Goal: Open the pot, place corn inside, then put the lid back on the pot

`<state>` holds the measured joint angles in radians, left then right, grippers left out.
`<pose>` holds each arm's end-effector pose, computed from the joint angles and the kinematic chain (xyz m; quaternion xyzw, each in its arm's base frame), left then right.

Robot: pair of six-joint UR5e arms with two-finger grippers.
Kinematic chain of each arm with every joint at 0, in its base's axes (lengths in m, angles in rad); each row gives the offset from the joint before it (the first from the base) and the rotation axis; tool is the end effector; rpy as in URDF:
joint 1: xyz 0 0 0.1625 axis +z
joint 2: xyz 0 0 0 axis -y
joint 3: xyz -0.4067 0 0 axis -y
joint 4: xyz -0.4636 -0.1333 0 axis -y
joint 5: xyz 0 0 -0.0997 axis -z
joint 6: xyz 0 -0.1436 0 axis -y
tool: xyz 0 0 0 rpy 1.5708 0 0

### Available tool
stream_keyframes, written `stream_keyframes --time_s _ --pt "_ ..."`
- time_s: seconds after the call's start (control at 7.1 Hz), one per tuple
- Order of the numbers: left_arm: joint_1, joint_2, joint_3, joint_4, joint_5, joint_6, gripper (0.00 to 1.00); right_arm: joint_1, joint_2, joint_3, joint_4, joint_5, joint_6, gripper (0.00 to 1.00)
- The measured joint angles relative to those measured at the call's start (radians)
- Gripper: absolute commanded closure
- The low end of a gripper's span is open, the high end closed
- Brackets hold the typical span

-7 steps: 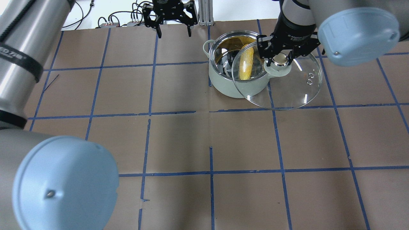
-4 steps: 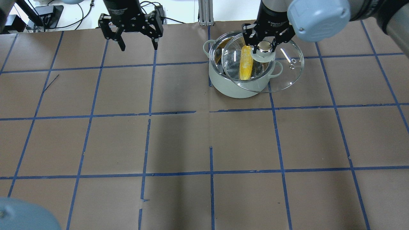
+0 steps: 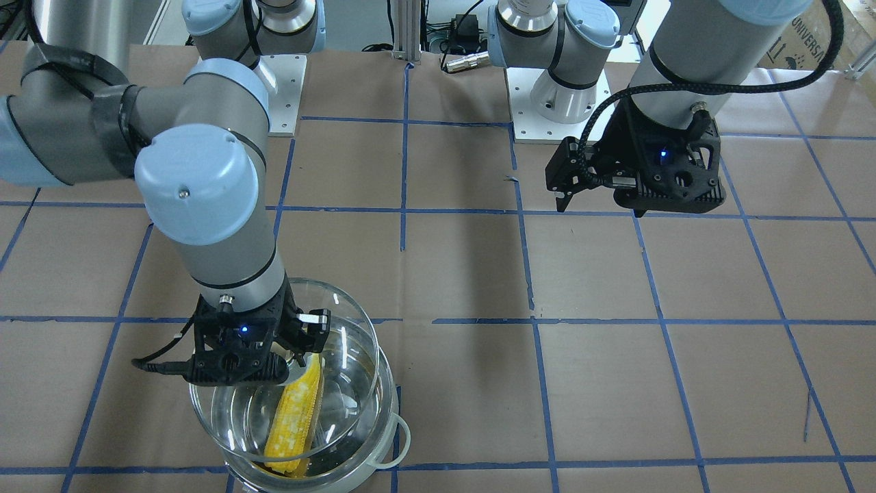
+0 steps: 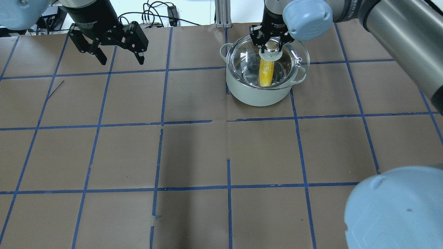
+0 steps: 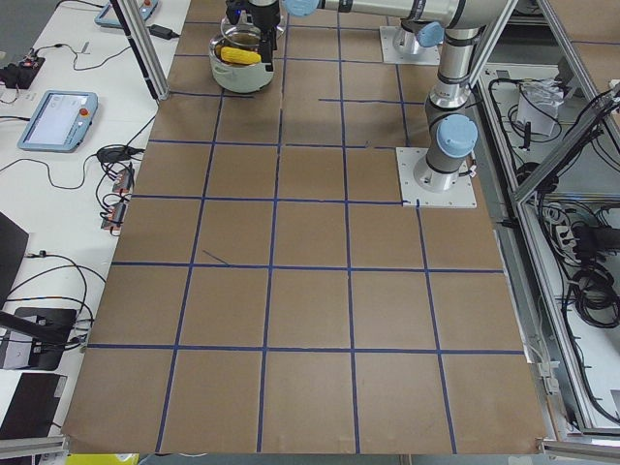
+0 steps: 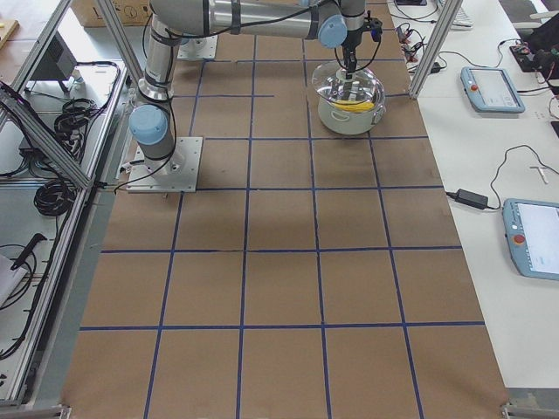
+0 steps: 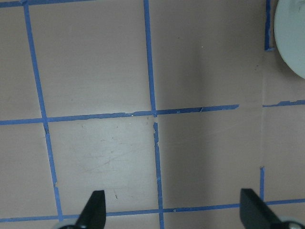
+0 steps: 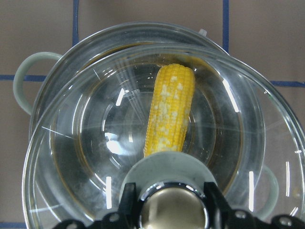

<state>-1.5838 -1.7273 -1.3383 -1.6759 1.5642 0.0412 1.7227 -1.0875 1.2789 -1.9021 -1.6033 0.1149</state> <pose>-0.1423 -0.6193 0.4530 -0.0270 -0.9995 -0.0145 0.0035 0.2426 -0.7346 0.3062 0.0173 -0.9973 0.0714 0.0068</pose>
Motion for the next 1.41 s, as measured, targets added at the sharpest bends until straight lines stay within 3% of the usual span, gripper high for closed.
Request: stream_keyframes --time_s 0.56,1.41 --pt "0.009 0.015 -0.013 0.009 0.026 -0.019 0.00 0.000 0.055 -0.032 -0.074 -0.008 -0.007 0.88" --pt "0.010 0.006 -0.018 0.030 0.030 -0.037 0.00 0.005 0.067 -0.034 -0.089 -0.010 -0.006 0.88"
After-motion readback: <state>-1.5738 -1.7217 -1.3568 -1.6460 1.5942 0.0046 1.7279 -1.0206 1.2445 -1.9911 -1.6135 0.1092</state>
